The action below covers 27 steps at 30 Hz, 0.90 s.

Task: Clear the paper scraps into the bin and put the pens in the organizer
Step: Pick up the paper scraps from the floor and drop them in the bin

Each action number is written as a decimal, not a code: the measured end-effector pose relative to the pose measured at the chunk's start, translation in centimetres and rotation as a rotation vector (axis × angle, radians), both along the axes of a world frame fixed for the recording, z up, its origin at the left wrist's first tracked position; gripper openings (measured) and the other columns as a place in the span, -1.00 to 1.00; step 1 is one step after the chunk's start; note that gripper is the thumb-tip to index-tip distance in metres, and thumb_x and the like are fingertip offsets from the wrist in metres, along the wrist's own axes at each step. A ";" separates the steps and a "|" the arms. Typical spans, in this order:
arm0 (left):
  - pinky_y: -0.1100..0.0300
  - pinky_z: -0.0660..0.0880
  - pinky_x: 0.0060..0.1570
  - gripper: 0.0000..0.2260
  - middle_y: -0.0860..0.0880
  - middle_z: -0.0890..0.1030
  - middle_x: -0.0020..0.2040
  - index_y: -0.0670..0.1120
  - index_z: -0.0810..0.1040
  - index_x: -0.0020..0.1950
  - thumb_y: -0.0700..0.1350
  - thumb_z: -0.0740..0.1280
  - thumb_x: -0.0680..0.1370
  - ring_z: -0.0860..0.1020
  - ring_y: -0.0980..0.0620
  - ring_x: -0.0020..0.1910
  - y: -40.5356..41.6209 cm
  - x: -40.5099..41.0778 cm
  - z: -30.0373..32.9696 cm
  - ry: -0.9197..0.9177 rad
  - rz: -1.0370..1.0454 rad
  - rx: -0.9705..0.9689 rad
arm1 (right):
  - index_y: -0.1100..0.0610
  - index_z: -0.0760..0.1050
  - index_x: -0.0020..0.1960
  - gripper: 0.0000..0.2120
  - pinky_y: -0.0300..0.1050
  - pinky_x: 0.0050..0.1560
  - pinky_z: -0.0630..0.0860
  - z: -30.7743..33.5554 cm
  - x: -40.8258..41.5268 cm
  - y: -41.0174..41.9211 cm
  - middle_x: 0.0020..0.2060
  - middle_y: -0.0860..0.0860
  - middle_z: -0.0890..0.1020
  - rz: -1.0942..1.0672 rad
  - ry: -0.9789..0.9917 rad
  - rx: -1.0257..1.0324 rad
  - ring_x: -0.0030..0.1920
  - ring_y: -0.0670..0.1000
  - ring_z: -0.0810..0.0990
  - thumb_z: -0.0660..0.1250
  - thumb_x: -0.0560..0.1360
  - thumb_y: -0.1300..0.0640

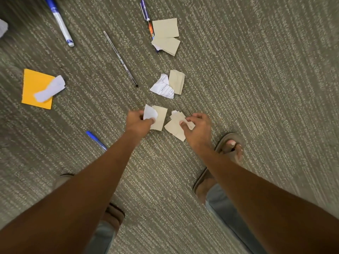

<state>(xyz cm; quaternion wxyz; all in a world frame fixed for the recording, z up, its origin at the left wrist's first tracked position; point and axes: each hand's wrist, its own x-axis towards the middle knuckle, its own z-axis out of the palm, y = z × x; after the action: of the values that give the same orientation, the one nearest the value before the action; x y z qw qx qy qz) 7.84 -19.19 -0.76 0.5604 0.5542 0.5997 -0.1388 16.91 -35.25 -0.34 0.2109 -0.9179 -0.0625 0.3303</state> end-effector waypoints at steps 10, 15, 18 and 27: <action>-0.07 0.58 0.07 -0.68 -0.14 0.61 -0.01 -0.25 0.57 0.18 -0.30 0.45 0.44 0.58 -0.13 -0.04 -0.1 -1.5 -1.2 -0.001 0.157 -0.081 | 0.14 0.60 0.10 -0.73 -0.19 0.04 0.44 -0.8 -1.3 1.1 0.17 0.05 0.53 0.298 -0.158 -0.216 0.03 0.02 0.50 0.44 0.48 0.01; 0.01 0.61 -0.08 -0.72 -0.10 0.60 -0.05 -0.20 0.57 0.14 -0.31 0.43 0.45 0.59 -0.07 -0.12 0.5 -2.0 -0.3 -0.048 0.252 -0.111 | 0.09 0.53 -0.08 -0.86 -0.14 -0.11 0.44 0.2 -0.3 1.0 -0.05 0.07 0.66 0.167 0.009 -0.050 -0.06 0.07 0.61 0.48 0.45 0.13; -0.01 0.61 -0.10 -0.75 -0.12 0.61 -0.03 -0.18 0.57 0.11 -0.33 0.42 0.46 0.60 -0.09 -0.11 1.5 -2.5 1.1 -0.084 0.306 -0.116 | 0.10 0.44 -0.03 -0.74 -0.02 -0.03 0.55 1.6 0.3 2.0 -0.02 0.03 0.62 -0.017 0.127 0.128 0.04 0.06 0.61 0.51 0.42 0.22; 0.27 0.53 -0.43 -0.65 -0.11 0.62 0.01 -0.23 0.53 0.21 -0.33 0.44 0.44 0.61 0.02 -0.18 7.0 -5.7 8.1 -0.175 0.451 -0.075 | 0.24 0.52 0.22 -0.63 -0.21 -0.35 0.60 7.4 1.9 7.8 0.07 0.15 0.67 -0.301 0.419 0.320 -0.04 0.11 0.69 0.48 0.44 0.30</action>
<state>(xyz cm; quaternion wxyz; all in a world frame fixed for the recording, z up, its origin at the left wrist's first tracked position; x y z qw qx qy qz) 2.18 -12.21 7.33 0.6470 0.3949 0.6520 0.0163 18.81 -27.46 7.02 0.4078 -0.7838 0.0677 0.4635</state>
